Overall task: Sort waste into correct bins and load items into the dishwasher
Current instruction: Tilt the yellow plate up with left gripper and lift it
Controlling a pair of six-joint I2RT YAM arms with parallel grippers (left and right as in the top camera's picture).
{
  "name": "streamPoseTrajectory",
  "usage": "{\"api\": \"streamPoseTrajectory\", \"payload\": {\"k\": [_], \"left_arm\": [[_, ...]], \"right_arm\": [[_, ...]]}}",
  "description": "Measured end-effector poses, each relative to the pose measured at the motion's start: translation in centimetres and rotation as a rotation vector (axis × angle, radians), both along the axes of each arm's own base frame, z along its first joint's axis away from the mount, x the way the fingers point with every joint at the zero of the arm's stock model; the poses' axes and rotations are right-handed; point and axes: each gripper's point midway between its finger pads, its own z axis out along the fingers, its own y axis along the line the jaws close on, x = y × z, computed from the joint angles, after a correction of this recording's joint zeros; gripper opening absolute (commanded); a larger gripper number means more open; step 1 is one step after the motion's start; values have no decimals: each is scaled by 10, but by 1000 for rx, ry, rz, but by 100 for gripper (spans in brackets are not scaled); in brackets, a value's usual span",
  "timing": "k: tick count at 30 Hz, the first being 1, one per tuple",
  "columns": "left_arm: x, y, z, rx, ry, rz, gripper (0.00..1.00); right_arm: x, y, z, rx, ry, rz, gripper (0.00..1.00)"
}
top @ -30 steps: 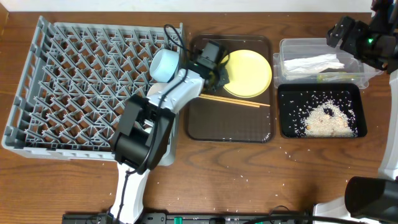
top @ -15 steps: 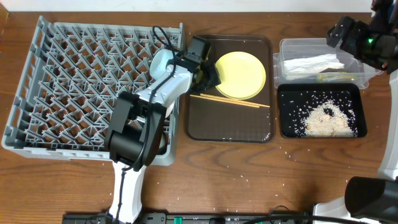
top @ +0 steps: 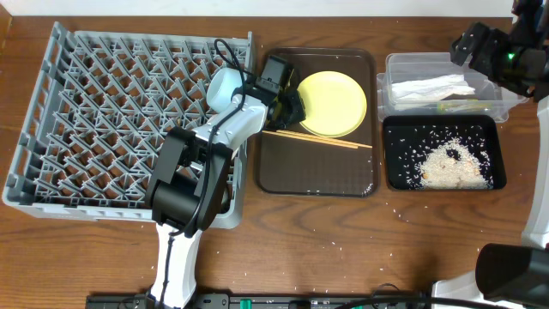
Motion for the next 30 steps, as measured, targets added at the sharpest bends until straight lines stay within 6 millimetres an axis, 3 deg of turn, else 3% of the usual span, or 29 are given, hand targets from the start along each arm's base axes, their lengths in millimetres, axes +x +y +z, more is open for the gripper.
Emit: {"api": "streamPoseTrajectory", "payload": {"k": [14,21,24,30], "left_arm": [[1,-4,-2,-3,-56,1,31],[-2,-4,-4,5,-53,25,23],[-2,-3,-5,8,-47,44,8],[-4,-3,-8,10,-33,74,7]], "right_arm": [[0,0,0,0,0,0,99],[0,0,0,0,0,0,99],[0,0,0,0,0,0,99],[0,0,0,0,0,0,99]]}}
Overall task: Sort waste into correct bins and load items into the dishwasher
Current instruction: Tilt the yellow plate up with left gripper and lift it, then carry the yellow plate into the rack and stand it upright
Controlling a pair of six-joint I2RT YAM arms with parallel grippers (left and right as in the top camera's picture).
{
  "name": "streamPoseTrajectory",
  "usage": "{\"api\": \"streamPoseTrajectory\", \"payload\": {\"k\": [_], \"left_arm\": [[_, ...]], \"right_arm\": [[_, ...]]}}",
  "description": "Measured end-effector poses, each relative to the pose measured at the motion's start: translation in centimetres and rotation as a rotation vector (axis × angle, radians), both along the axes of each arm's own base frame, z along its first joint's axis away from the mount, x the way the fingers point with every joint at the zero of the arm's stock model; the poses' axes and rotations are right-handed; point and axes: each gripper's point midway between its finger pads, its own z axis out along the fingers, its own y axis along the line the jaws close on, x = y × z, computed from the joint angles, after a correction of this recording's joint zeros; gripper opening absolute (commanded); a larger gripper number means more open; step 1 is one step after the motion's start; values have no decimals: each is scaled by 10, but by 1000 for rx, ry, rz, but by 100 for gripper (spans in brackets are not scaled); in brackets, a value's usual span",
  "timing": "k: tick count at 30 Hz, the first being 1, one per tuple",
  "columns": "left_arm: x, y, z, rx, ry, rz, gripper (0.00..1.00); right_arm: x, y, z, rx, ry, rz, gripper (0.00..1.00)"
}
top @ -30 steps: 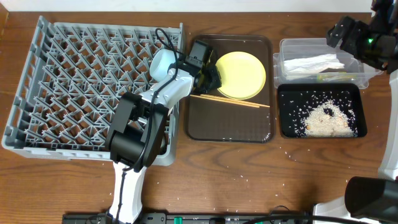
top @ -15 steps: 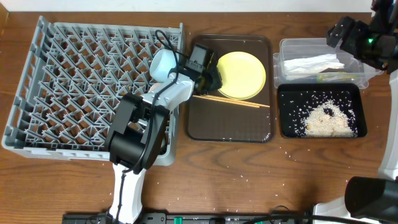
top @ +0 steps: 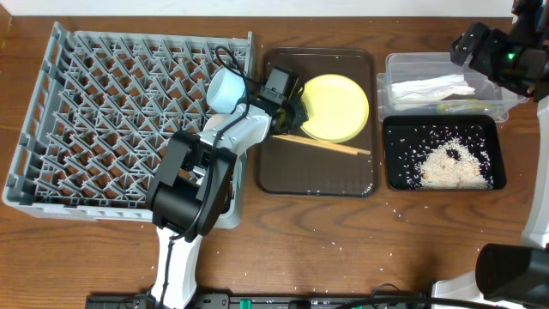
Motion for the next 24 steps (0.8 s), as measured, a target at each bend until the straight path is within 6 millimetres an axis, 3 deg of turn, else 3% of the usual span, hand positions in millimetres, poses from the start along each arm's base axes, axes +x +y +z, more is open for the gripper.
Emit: {"api": "streamPoseTrajectory", "payload": {"k": [5,10,16,19,24], "left_arm": [[5,-7,5,-60,-22,-8,7],[18,-16,22,-192,-68,-42,8],[26,-9,40,-274,-82,-55,7],[29,-5,62,-297,-116,-60,7],[29,5,125,-315,-220,-84,7]], "right_arm": [[0,0,0,0,0,0,99],[0,0,0,0,0,0,99],[0,0,0,0,0,0,99],[0,0,0,0,0,0,99],[0,0,0,0,0,0,99]]}}
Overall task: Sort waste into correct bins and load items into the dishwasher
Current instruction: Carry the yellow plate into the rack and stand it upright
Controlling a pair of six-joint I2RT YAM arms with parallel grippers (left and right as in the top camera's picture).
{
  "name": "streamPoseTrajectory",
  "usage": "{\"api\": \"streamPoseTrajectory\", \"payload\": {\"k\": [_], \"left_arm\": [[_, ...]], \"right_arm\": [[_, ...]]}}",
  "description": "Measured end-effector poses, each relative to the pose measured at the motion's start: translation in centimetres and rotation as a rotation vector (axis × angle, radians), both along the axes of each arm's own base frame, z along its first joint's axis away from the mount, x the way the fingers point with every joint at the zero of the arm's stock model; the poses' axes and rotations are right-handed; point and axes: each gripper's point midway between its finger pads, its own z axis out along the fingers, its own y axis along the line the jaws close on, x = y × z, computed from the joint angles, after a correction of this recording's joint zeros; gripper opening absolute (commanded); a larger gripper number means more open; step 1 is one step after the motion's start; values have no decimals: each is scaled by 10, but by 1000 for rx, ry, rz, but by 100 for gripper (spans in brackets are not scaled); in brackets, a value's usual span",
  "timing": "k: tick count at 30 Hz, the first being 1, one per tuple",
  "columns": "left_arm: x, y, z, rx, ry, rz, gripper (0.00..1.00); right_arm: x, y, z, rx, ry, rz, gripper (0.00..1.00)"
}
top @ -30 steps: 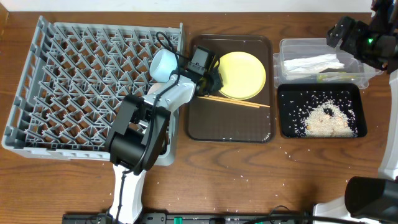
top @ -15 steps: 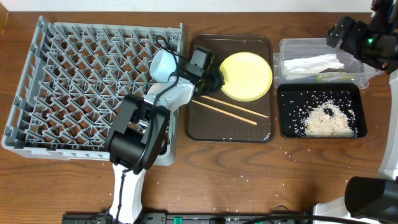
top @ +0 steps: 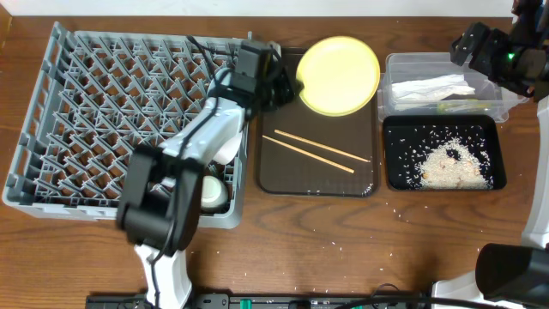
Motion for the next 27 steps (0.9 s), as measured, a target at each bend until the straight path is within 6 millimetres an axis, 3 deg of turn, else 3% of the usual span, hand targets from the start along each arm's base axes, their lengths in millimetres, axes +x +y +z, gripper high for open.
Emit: {"api": "streamPoseTrajectory", "payload": {"k": [1,5,9,14,20,27], "left_arm": [[-3,8,20,4,-28,5,7],[-12,39,59,47,-73,41,7],[-26,100,90,155,-96,140,7],[-42,184,104,314,-85,299,7],[-54,272,104,524,-64,464,8],[-62,324,103,783,-53,567,7]], "right_arm": [[0,0,0,0,0,0,99],[0,0,0,0,0,0,99],[0,0,0,0,0,0,99],[0,0,0,0,0,0,99],[0,0,0,0,0,0,99],[0,0,0,0,0,0,99]]}}
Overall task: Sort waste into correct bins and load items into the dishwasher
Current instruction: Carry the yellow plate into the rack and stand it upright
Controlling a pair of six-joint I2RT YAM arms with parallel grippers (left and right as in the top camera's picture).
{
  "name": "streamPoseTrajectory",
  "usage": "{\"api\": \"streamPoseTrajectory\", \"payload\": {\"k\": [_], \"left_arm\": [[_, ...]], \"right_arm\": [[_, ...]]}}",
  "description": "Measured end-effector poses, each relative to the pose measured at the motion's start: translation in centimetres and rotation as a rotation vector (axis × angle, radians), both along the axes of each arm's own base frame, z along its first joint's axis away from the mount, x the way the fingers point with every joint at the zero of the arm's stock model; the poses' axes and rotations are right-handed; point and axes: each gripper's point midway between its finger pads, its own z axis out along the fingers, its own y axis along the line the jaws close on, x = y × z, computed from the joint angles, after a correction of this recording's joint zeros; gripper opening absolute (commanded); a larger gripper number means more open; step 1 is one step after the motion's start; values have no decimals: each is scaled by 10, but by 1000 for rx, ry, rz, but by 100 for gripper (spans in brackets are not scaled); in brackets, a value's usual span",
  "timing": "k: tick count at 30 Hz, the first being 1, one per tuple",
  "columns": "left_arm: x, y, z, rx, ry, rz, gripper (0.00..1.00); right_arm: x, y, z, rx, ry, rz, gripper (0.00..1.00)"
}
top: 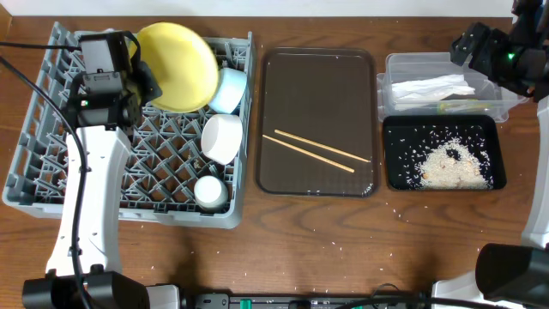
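Note:
A yellow plate point(180, 53) hangs tilted over the far middle of the grey dish rack point(51, 146). My left gripper point(146, 84) is shut on the plate's left rim. Two wooden chopsticks point(317, 151) lie on the brown tray point(319, 69), apart from both grippers. My right gripper point(479, 47) hovers at the far right, beyond the bins; its fingers are too dark to read.
In the rack's right side sit a light blue cup point(232, 88), a white cup point(220, 137) and a small white cup point(210, 190). A clear bin point(399, 64) holds crumpled paper. A black bin point(395, 167) holds rice scraps. Rice grains dot the table.
My left gripper has carried the yellow plate from above the tray's far edge leftward to over the rack's far middle. The arm no longer covers the cups. The right arm has not moved.
The plate lay on the tray's far part with my left gripper at its left rim. It was then shifted slightly, then held raised over the tray's far right corner. Now it hangs over the rack. The chopsticks stayed on the tray.

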Motion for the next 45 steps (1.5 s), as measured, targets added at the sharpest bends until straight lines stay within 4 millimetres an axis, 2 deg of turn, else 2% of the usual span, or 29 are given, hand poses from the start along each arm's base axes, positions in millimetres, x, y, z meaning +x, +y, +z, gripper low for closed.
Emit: {"api": "streamPoseTrajectory", "payload": {"k": [9,12,14,20,22,31,32,35,37,41,45], "left_arm": [[-1,38,10,205,-19,123,7],[-3,42,0,247,-2,122,7],[-6,44,-14,268,25,116,7],[-10,43,-39,295,82,100,7],[-10,38,-42,309,93,91,7],[-2,9,-26,433,57,61,8],[-1,6,-25,441,53,57,13],[1,3,-22,460,43,51,45],[1,1,-21,467,43,47,55],[2,-1,-21,466,41,42,63],[2,-4,-21,467,40,33,66]], "right_arm": [[0,0,0,0,0,0,99],[0,0,0,0,0,0,99],[0,0,0,0,0,0,99],[0,0,0,0,0,0,99],[0,0,0,0,0,0,99],[0,0,0,0,0,0,99],[0,0,0,0,0,0,99],[0,0,0,0,0,0,99],[0,0,0,0,0,0,99],[0,0,0,0,0,0,99],[0,0,0,0,0,0,99]]}}
